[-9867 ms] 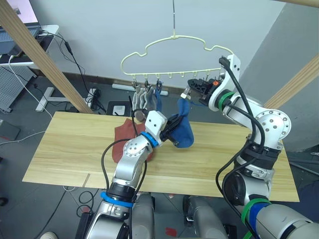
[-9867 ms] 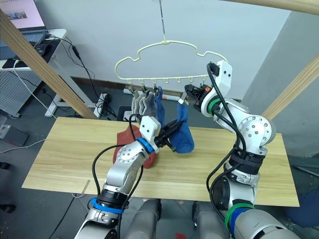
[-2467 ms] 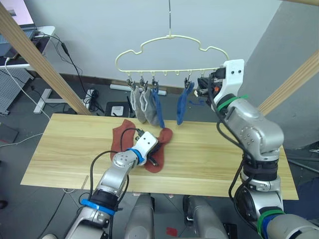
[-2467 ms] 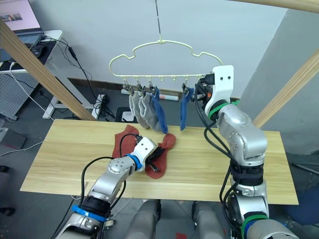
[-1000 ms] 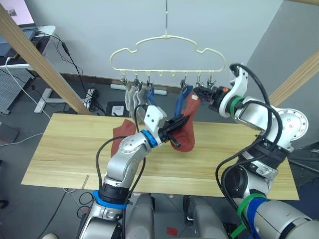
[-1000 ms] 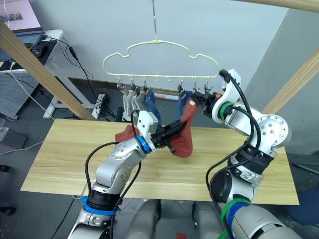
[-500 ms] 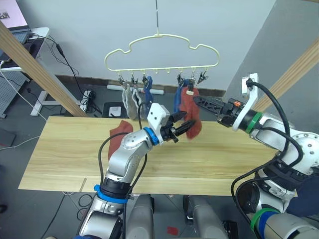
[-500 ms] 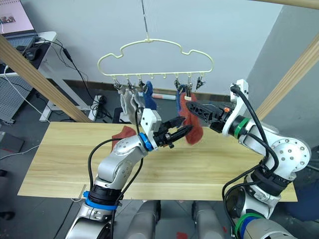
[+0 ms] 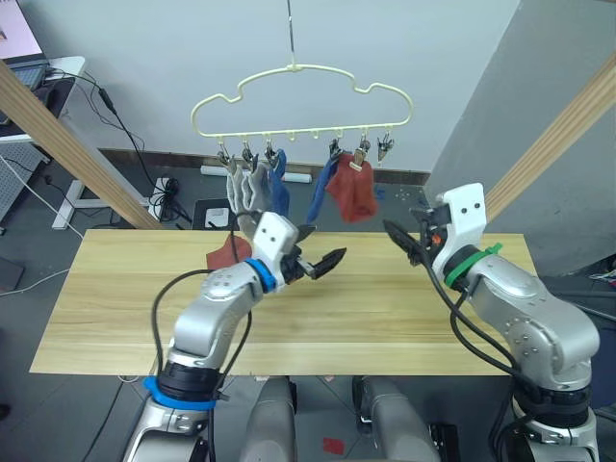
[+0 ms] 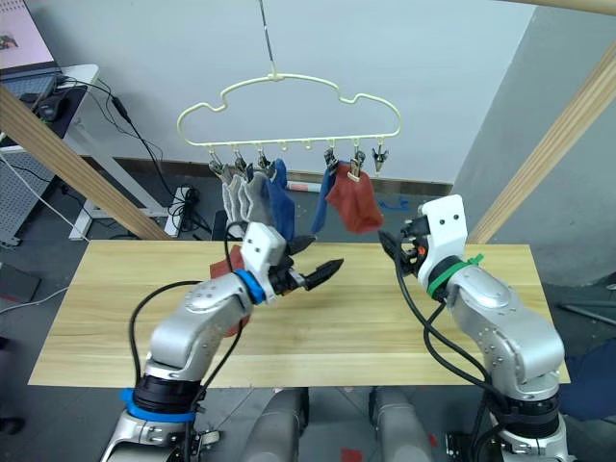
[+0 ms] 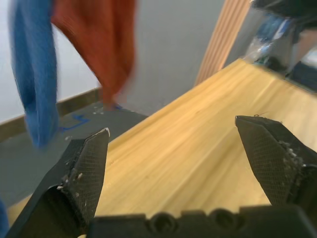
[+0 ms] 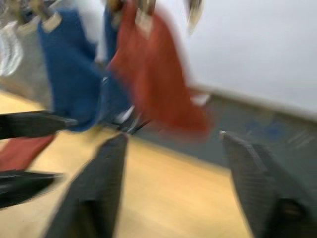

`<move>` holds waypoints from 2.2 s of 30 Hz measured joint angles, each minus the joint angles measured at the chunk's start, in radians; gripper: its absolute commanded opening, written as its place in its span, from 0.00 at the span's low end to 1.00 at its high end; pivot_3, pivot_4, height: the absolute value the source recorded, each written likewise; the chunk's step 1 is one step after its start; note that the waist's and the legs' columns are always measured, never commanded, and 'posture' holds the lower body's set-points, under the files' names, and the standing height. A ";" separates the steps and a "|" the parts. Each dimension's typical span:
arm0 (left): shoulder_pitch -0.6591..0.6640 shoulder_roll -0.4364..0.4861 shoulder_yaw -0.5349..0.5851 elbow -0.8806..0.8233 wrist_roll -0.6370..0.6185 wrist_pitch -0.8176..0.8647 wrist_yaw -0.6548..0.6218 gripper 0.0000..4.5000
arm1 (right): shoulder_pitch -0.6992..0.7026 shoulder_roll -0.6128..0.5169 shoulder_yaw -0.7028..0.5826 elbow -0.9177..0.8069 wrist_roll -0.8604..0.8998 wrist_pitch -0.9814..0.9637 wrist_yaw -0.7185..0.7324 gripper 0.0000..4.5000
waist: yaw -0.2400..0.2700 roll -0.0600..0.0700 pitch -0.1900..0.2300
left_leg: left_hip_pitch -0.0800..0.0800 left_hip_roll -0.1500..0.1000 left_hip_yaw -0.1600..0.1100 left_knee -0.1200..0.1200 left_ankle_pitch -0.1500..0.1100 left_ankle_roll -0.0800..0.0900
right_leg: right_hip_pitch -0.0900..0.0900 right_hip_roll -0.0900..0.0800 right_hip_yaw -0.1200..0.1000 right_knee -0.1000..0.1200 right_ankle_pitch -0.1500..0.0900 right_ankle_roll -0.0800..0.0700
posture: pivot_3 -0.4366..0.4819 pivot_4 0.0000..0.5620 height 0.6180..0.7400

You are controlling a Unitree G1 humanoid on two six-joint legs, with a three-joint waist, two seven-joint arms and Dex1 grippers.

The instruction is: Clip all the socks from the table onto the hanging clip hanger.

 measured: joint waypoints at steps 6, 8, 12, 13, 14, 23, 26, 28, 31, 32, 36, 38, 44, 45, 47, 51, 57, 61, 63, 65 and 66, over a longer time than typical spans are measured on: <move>-0.002 0.120 0.075 -0.139 -0.069 0.012 -0.061 1.00 | -0.001 0.103 0.087 0.042 -0.143 -0.158 -0.086 0.36 | 0.006 0.000 0.000 | 0.000 -0.001 0.001 0.000 0.000 0.000 | 0.000 -0.001 0.001 -0.001 0.000 0.000 | 0.66 0.55 1.00; -0.003 0.125 0.078 -0.172 -0.088 0.026 -0.059 1.00 | -0.015 0.126 0.104 0.075 -0.191 -0.194 -0.118 0.36 | 0.012 0.000 0.000 | 0.000 -0.001 0.000 0.000 0.000 0.000 | 0.000 -0.001 0.000 -0.002 0.000 0.000 | 0.67 0.54 1.00; -0.029 0.121 0.084 -0.203 -0.113 0.049 -0.033 1.00 | -0.055 0.161 0.107 0.141 -0.257 -0.256 -0.154 0.36 | 0.023 0.000 0.000 | 0.000 0.000 0.000 0.000 0.000 0.000 | 0.000 -0.001 0.000 -0.001 0.000 0.000 | 0.68 0.53 1.00; -0.036 0.118 0.086 -0.215 -0.123 0.050 -0.028 1.00 | -0.059 0.167 0.106 0.154 -0.268 -0.267 -0.159 0.36 | 0.025 0.000 0.000 | 0.000 0.000 0.000 0.000 0.000 0.000 | 0.000 -0.001 0.000 -0.001 0.000 0.000 | 0.68 0.53 1.00; -0.043 0.117 0.087 -0.227 -0.136 0.054 -0.023 1.00 | -0.064 0.177 0.106 0.174 -0.281 -0.281 -0.169 0.36 | 0.027 0.000 0.000 | 0.000 0.000 0.000 0.000 0.000 0.000 | 0.000 -0.001 0.000 -0.001 0.000 0.000 | 0.68 0.53 1.00; -0.062 0.118 0.087 -0.259 -0.188 0.093 0.008 1.00 | -0.141 0.246 0.091 0.297 -0.348 -0.350 -0.218 0.36 | 0.028 0.000 0.000 | 0.000 0.000 0.000 0.000 0.000 0.000 | 0.000 -0.001 0.000 0.000 0.000 0.000 | 0.70 0.52 1.00; -0.063 0.119 0.088 -0.260 -0.192 0.093 0.008 1.00 | -0.177 0.265 0.079 0.334 -0.354 -0.379 -0.220 0.36 | 0.029 0.000 0.000 | 0.000 0.000 0.000 0.000 0.000 0.000 | 0.000 -0.001 0.000 0.000 0.000 0.000 | 0.70 0.52 1.00; -0.063 0.120 0.088 -0.260 -0.195 0.094 0.009 1.00 | -0.193 0.273 0.074 0.360 -0.360 -0.392 -0.221 0.36 | 0.029 0.000 0.000 | 0.000 0.000 0.000 0.000 0.000 0.000 | 0.000 -0.001 0.000 0.000 0.000 0.000 | 0.70 0.52 1.00; -0.070 0.120 0.088 -0.262 -0.201 0.094 0.011 1.00 | -0.215 0.280 0.066 0.393 -0.370 -0.410 -0.220 0.36 | 0.029 0.000 0.000 | 0.000 0.000 0.000 0.000 0.000 0.000 | 0.000 -0.001 0.000 0.000 0.000 0.000 | 0.70 0.53 1.00; -0.072 0.120 0.088 -0.265 -0.203 0.094 0.012 1.00 | -0.218 0.284 0.066 0.397 -0.372 -0.414 -0.218 0.36 | 0.029 0.000 0.000 | 0.000 0.000 0.000 0.000 0.000 0.000 | 0.000 -0.001 0.000 0.000 0.000 0.000 | 0.70 0.53 1.00; -0.081 0.120 0.088 -0.271 -0.208 0.095 0.028 1.00 | -0.237 0.292 0.066 0.422 -0.377 -0.428 -0.210 0.36 | 0.029 0.000 0.000 | 0.000 0.000 0.000 0.000 0.000 0.000 | 0.000 -0.001 0.000 0.001 0.000 0.000 | 0.71 0.54 1.00; -0.081 0.120 0.088 -0.274 -0.208 0.095 0.030 1.00 | -0.246 0.295 0.067 0.430 -0.378 -0.435 -0.208 0.36 | 0.029 0.000 0.000 | 0.000 0.000 0.000 0.000 0.000 0.000 | 0.000 -0.001 0.000 0.001 0.000 0.000 | 0.71 0.54 1.00; -0.081 0.126 0.088 -0.286 -0.209 0.095 0.033 1.00 | -0.253 0.318 0.069 0.433 -0.379 -0.442 -0.199 0.36 | 0.029 0.000 0.000 | 0.000 0.000 0.000 0.000 0.000 0.000 | 0.000 -0.001 0.000 0.001 0.000 0.000 | 0.71 0.55 1.00; -0.082 0.127 0.088 -0.287 -0.209 0.095 0.034 1.00 | -0.253 0.322 0.069 0.433 -0.379 -0.443 -0.197 0.36 | 0.029 0.000 0.000 | 0.000 0.000 0.000 0.000 0.000 0.000 | 0.000 -0.001 0.000 0.001 0.000 0.000 | 0.71 0.55 1.00; -0.083 0.127 0.087 -0.288 -0.209 0.096 0.038 1.00 | -0.255 0.329 0.069 0.433 -0.379 -0.444 -0.193 0.36 | 0.029 0.000 0.000 | 0.000 0.000 0.000 0.000 0.000 0.000 | 0.000 -0.001 0.000 0.001 0.000 -0.001 | 0.71 0.55 1.00; -0.083 0.127 0.087 -0.288 -0.209 0.096 0.047 1.00 | -0.264 0.337 0.069 0.437 -0.379 -0.444 -0.191 0.36 | 0.029 0.000 0.000 | 0.000 0.000 0.000 0.000 0.000 0.000 | 0.000 -0.001 0.000 0.001 0.000 -0.001 | 0.72 0.55 1.00; -0.085 0.127 0.086 -0.288 -0.209 0.096 0.049 1.00 | -0.278 0.346 0.064 0.479 -0.378 -0.444 -0.190 0.36 | 0.029 0.000 0.000 | 0.000 0.000 0.000 0.000 0.000 0.000 | 0.000 -0.001 0.000 0.001 0.000 -0.001 | 0.73 0.55 1.00; -0.085 0.128 0.086 -0.288 -0.209 0.096 0.049 1.00 | -0.287 0.346 0.061 0.493 -0.379 -0.445 -0.189 0.36 | 0.030 0.000 0.000 | 0.000 0.000 0.000 0.000 0.000 0.000 | 0.000 -0.001 0.000 0.001 0.000 -0.001 | 0.73 0.56 1.00; -0.085 0.128 0.086 -0.288 -0.209 0.096 0.049 1.00 | -0.286 0.342 0.061 0.497 -0.380 -0.445 -0.190 0.36 | 0.030 0.000 0.000 | 0.000 0.000 0.000 0.000 0.000 0.000 | 0.000 -0.001 0.000 0.001 0.000 -0.001 | 0.73 0.56 1.00; -0.085 0.128 0.086 -0.288 -0.209 0.096 0.050 1.00 | -0.286 0.338 0.062 0.497 -0.381 -0.445 -0.190 0.36 | 0.030 0.000 0.000 | 0.000 0.000 0.000 0.000 0.000 0.000 | 0.000 -0.001 0.000 0.001 0.000 -0.001 | 0.73 0.56 1.00; -0.085 0.128 0.086 -0.288 -0.209 0.096 0.050 1.00 | -0.286 0.336 0.062 0.497 -0.381 -0.445 -0.190 0.36 | 0.030 0.000 0.000 | 0.000 0.000 0.000 0.000 0.000 0.000 | 0.000 -0.001 0.000 0.001 0.000 -0.001 | 0.72 0.56 1.00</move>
